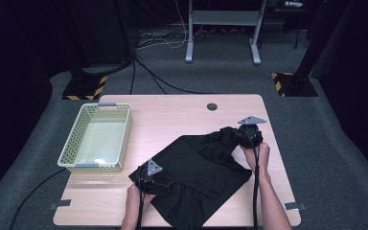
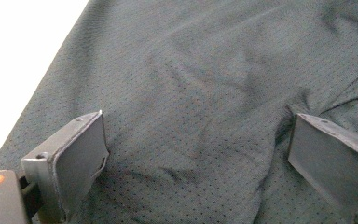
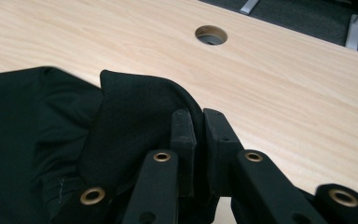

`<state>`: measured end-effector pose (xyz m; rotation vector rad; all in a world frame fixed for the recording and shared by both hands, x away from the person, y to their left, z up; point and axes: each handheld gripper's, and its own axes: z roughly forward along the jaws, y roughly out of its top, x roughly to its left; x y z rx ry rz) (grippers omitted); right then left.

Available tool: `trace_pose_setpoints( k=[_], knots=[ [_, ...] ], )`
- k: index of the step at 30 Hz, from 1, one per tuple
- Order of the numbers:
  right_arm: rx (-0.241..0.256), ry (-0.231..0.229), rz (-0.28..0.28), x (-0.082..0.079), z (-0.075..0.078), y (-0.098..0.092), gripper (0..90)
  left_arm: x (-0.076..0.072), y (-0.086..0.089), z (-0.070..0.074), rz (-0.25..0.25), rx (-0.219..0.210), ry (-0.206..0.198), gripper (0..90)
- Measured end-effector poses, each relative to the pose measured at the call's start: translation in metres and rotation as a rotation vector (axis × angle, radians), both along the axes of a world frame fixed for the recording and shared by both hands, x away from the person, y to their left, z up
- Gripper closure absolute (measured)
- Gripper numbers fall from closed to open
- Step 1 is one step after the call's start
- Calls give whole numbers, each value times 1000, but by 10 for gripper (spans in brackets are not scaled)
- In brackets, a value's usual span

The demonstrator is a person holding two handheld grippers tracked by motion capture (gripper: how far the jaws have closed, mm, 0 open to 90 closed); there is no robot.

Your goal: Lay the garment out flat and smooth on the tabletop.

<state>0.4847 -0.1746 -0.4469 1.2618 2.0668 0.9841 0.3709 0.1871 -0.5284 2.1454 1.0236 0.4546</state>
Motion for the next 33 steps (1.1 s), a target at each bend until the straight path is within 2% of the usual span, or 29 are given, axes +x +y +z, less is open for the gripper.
trace_pose_setpoints(
  k=[7, 12, 15, 18, 23, 25, 27, 29, 30, 33],
  knots=[
    [-3, 16, -28, 29, 0, 1, 832, 0, 0, 0, -1, 1, 0, 48],
    [-38, 11, -51, 48, 0, 6, 830, 0, 0, 0, -1, 2, 1, 48],
    [-49, 46, -78, 61, -4, 5, 812, 0, 0, 0, -1, 2, 1, 48],
    [-65, 79, -124, 71, -10, 3, 734, 0, 0, 0, -1, 2, 0, 48],
    [-46, 90, -172, 71, -15, -4, 606, 0, 0, 0, -1, 2, 1, 48],
    [-25, 93, -168, 67, -15, -7, 561, 0, 0, 0, -1, 2, 0, 48],
    [-11, 122, -162, 64, -15, -8, 497, 0, 0, 0, -1, 2, 0, 48],
    [10, 127, -137, 59, -16, -8, 466, 0, 0, 0, -1, 1, 0, 48],
    [2, 135, -127, 57, -18, -5, 422, 0, 0, 0, -1, 2, 0, 48],
    [-16, 197, -76, 53, -30, 6, 393, 0, 0, 0, -1, 2, 0, 48]
  ],
)
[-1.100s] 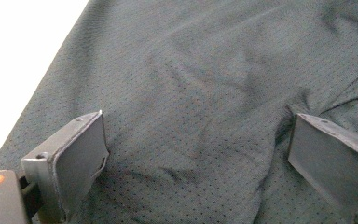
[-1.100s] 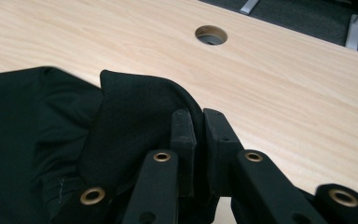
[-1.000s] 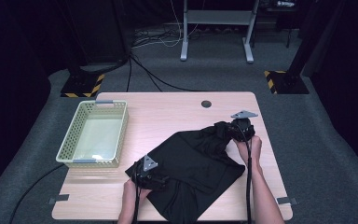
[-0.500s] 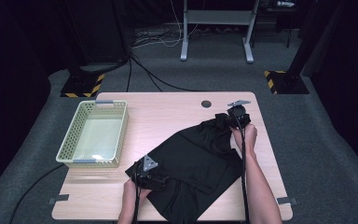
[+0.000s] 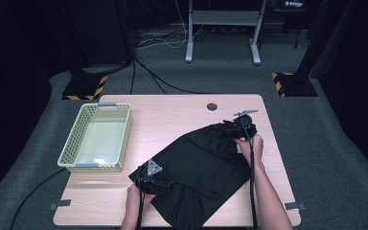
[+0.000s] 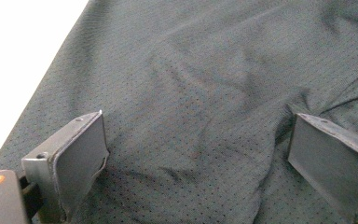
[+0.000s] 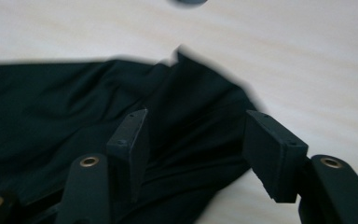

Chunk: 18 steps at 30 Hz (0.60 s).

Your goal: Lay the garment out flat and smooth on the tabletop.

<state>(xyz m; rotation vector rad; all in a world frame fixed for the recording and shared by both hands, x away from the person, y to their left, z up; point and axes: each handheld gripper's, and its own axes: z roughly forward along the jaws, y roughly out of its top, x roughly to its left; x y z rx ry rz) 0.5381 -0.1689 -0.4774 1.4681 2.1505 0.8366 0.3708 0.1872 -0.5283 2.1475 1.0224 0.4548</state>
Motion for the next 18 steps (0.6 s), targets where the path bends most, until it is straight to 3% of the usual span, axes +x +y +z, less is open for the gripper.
trace_pose_setpoints(
  k=[3, 5, 8, 11, 13, 16, 18],
  knots=[
    [-20, 50, 30, -1, -20, 12, 368, 0, 0, 0, 1, 0, 0, 48],
    [-55, 39, 19, 1, -29, 17, 376, 0, 0, 0, 1, 0, -1, 48],
    [-82, 1, -61, 10, -27, 13, 384, 0, 0, 0, 0, -1, -1, 49],
    [-94, 7, -146, 22, -28, 3, 351, 0, 0, 0, 1, 0, -2, 49],
    [-127, -13, -177, 23, -28, -1, 357, 0, 0, 0, 3, -1, -2, 49],
    [-93, -15, -177, 18, -23, -8, 331, 0, 0, 0, 2, -1, -2, 49],
    [-22, -18, -167, 11, -16, -14, 317, 0, 0, 0, 2, -1, -2, 49]
  ],
)
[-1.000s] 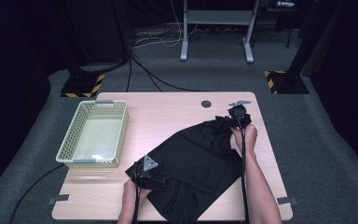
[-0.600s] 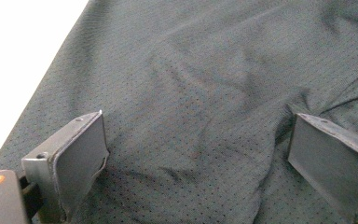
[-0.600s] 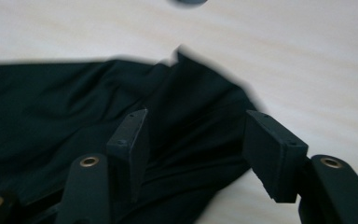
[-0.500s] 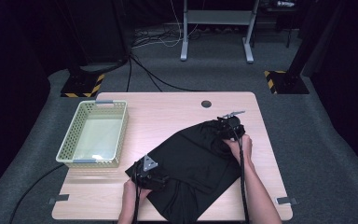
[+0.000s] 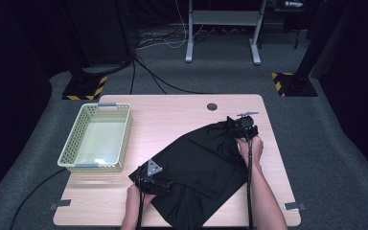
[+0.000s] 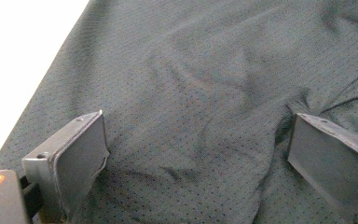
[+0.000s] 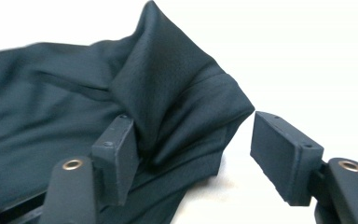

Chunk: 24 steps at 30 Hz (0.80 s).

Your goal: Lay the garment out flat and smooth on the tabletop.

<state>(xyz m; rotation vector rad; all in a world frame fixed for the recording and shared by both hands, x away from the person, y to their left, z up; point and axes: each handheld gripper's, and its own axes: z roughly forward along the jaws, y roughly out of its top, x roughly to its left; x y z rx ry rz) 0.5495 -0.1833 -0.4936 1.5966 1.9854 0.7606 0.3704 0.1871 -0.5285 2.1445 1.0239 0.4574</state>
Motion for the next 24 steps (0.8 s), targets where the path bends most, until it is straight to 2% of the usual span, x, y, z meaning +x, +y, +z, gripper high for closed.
trace_pose_setpoints(
  k=[3, 5, 6, 13, 16, 20, 23, 24],
  knots=[
    [33, -18, 27, -10, 7, -4, 297, 0, 0, 0, 1, -2, -1, 49],
    [65, -22, 78, -28, 14, -7, 257, 0, 0, 0, 1, 0, 0, 49],
    [65, -22, 78, -28, 14, -7, 257, 0, 0, 0, -1, 1, 0, 49],
    [124, -70, 197, -83, 23, -13, 153, 0, 0, 0, 5, -1, -1, 49],
    [121, -85, 223, -108, 18, -18, 129, 0, 0, 0, 5, 0, -2, 49],
    [116, -70, 212, -138, 1, -27, 48, -2, 0, 1, 8, 1, -16, 34],
    [84, -59, 199, -152, -12, -32, 7, -4, 0, 3, 19, -53, -39, 1],
    [77, -57, 196, -155, -15, -33, 2, -3, -3, 6, 7, -59, -43, 1]
  ],
)
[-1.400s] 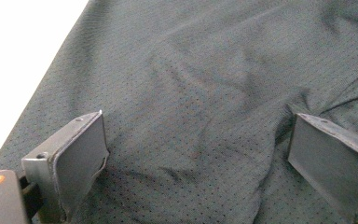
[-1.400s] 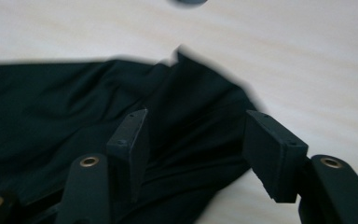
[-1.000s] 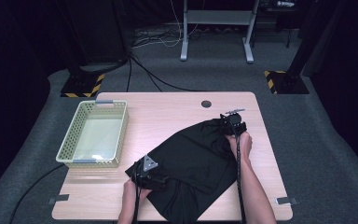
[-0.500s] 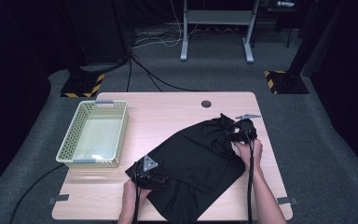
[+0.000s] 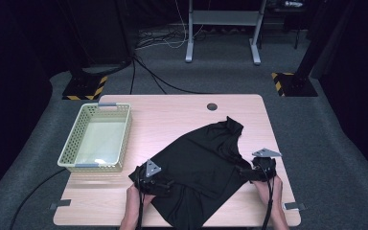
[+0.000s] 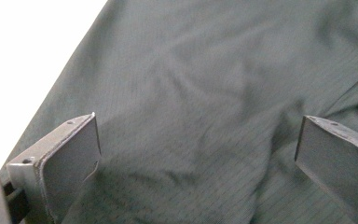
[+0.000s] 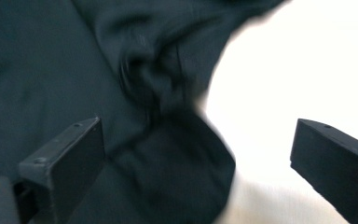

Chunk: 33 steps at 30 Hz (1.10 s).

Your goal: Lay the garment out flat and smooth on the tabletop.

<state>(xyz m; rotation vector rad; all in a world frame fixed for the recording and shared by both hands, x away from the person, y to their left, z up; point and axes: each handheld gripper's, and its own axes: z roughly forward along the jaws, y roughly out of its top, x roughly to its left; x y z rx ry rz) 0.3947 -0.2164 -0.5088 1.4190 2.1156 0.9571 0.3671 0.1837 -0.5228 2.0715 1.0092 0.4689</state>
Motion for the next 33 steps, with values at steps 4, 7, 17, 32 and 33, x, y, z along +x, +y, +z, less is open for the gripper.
trace_pose_setpoints(
  k=[4, 7, 17, 32, 33],
  knots=[
    [-38, 15, -15, -4, -12, -6, 0, 5, -26, 11, -71, 4, -11, 1],
    [-38, 15, -20, -4, -18, -9, 0, 12, -51, 11, -89, 135, -15, 3],
    [-54, 8, -16, -3, -18, -5, 0, 18, -39, -2, -84, 102, 54, 4],
    [-36, 22, 43, 6, -19, 31, 0, 4, 5, -3, 1, 74, 76, 4],
    [-34, 22, 44, 6, -19, 31, 0, 4, 5, -2, -2, 83, 85, 4]
  ],
)
